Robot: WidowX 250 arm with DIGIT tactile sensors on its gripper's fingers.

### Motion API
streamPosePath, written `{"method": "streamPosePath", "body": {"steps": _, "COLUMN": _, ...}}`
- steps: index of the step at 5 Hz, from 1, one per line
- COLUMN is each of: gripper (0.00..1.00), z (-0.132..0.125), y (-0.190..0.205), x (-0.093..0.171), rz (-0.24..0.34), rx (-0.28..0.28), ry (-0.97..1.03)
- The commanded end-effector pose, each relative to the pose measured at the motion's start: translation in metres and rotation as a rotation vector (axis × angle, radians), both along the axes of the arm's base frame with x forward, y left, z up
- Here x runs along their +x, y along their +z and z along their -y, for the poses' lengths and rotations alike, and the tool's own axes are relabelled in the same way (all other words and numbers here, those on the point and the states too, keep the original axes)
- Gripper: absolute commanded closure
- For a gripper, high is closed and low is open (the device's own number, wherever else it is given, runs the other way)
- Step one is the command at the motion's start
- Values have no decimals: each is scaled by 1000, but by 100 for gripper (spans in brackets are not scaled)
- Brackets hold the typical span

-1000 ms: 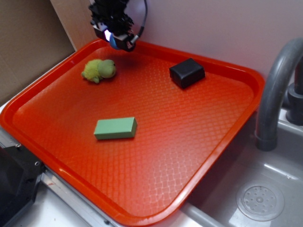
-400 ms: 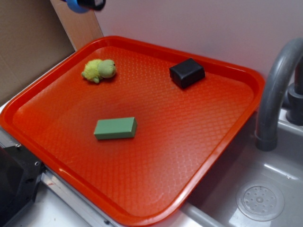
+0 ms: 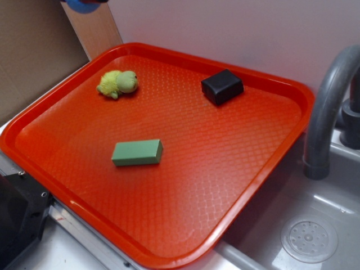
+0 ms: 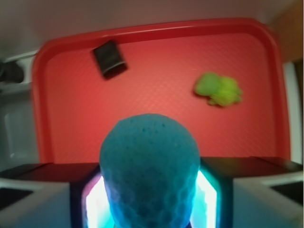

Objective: Grab the blue ball.

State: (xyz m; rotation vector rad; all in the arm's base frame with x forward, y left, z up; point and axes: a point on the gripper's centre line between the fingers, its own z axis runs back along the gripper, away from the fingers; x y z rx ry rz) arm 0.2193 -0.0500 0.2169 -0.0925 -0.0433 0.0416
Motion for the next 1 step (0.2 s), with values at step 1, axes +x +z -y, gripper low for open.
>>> {"method": "streamPosePath", "body": {"steps": 1, "gripper": 100, "z": -5, "y": 19, "x": 1, "rz": 47, "rx": -1, "ry": -13}}
